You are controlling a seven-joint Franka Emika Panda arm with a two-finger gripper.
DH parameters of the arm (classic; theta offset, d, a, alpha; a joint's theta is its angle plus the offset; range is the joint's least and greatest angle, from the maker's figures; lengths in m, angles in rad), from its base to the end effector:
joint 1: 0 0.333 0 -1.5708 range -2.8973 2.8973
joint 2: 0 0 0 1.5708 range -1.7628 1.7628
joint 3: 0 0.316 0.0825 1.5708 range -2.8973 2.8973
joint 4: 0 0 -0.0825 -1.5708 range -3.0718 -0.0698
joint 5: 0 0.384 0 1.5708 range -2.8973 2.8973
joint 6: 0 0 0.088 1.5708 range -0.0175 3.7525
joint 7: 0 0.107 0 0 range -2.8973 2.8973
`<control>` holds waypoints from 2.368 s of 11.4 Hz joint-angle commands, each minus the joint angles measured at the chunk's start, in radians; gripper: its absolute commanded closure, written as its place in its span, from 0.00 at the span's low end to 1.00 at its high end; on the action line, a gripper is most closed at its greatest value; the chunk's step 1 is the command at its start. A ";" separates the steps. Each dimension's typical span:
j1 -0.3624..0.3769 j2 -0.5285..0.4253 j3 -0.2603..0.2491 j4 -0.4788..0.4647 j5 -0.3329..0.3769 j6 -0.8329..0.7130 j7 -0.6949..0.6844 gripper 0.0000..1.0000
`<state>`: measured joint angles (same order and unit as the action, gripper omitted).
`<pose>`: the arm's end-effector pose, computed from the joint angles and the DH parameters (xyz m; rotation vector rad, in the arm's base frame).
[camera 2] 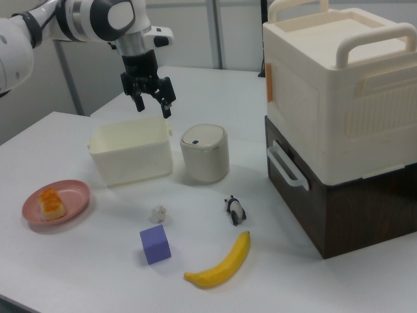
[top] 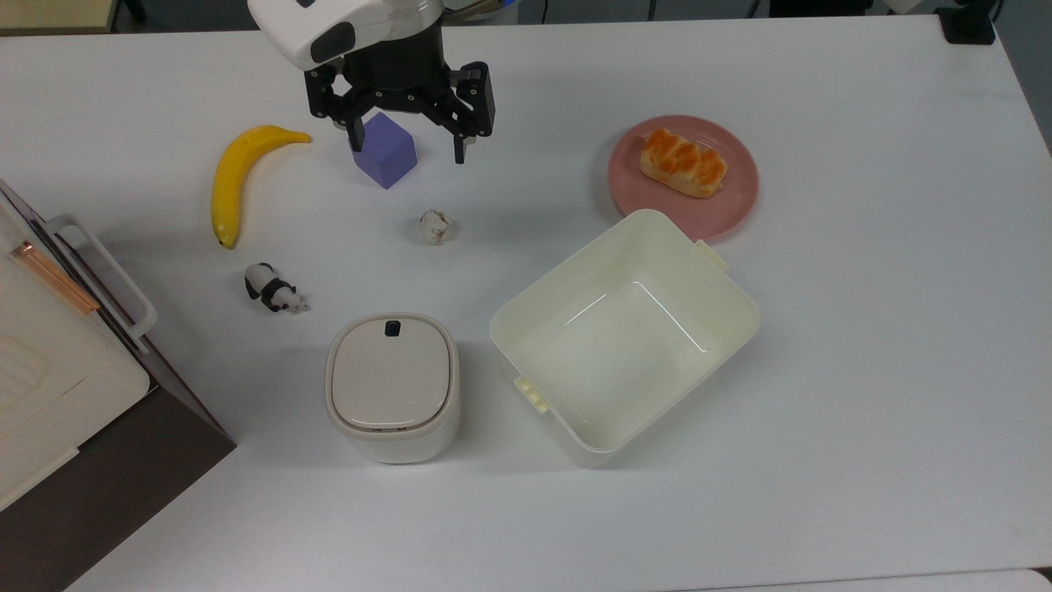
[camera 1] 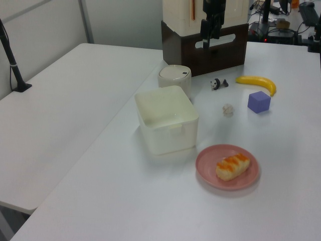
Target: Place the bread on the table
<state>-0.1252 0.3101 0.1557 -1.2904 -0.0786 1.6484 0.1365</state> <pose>0.6537 -0.0044 0.5791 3.1088 -0.1719 0.0838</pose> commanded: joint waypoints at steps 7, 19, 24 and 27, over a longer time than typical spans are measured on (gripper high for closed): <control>0.004 -0.011 -0.016 -0.003 0.026 -0.018 -0.018 0.00; -0.016 -0.008 -0.024 0.000 0.048 -0.006 -0.027 0.00; -0.001 -0.012 -0.010 -0.007 0.048 -0.060 -0.122 0.00; 0.050 -0.019 -0.004 -0.009 0.046 -0.163 -0.230 0.00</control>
<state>-0.1110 0.3097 0.1592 -1.2885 -0.0505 1.5394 -0.0364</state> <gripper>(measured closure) 0.000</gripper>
